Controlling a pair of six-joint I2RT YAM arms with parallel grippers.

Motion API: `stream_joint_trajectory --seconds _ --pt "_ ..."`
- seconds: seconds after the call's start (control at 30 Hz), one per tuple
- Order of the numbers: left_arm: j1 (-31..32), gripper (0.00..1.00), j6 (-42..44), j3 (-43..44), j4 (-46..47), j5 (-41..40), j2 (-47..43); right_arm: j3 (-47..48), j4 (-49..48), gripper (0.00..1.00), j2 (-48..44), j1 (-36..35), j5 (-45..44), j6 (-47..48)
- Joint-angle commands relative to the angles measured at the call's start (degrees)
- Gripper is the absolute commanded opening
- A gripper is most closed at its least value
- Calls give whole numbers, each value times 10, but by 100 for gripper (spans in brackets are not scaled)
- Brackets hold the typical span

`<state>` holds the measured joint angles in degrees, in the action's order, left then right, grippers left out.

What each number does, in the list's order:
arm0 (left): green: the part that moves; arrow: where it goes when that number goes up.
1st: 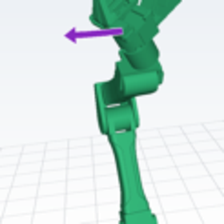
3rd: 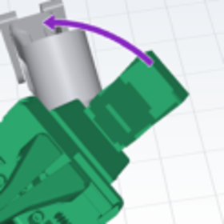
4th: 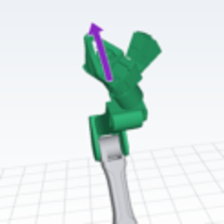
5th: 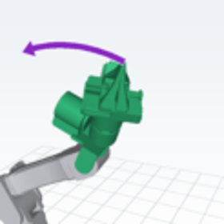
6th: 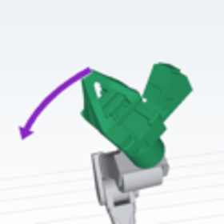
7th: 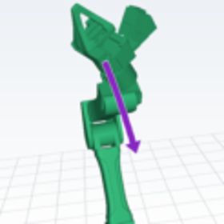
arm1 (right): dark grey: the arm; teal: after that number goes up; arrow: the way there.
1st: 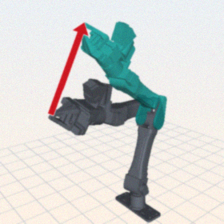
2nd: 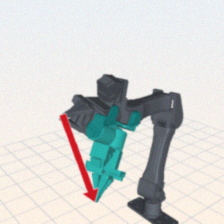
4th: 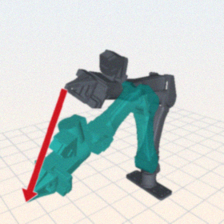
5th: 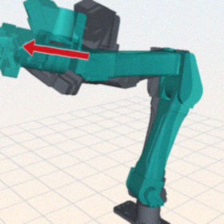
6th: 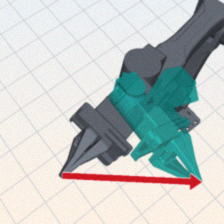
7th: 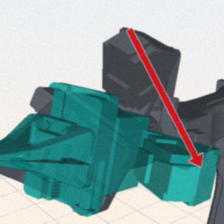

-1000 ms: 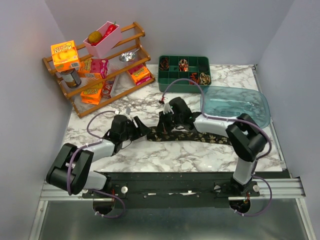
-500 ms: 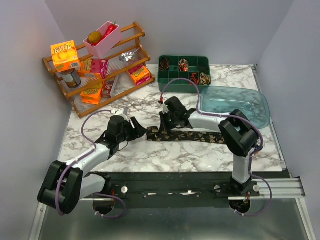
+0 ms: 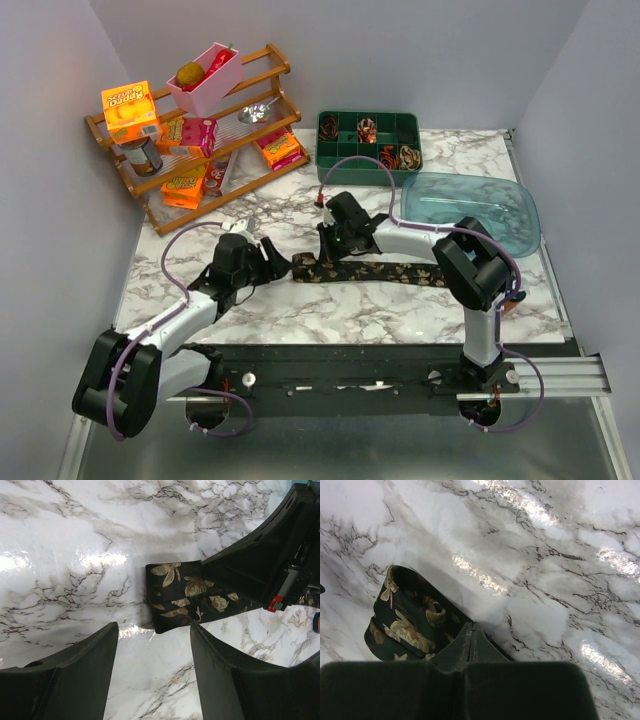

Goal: Roll the ties
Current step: Roll the tie at the center of the board.

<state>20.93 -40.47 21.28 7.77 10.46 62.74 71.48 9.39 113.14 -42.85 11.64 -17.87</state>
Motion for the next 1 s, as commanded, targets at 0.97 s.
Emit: stream_joint_trajectory --seconds 0.97 --pt "-2 63 10 -20 24 8 -29 110 39 1 7 -66 -12 31"
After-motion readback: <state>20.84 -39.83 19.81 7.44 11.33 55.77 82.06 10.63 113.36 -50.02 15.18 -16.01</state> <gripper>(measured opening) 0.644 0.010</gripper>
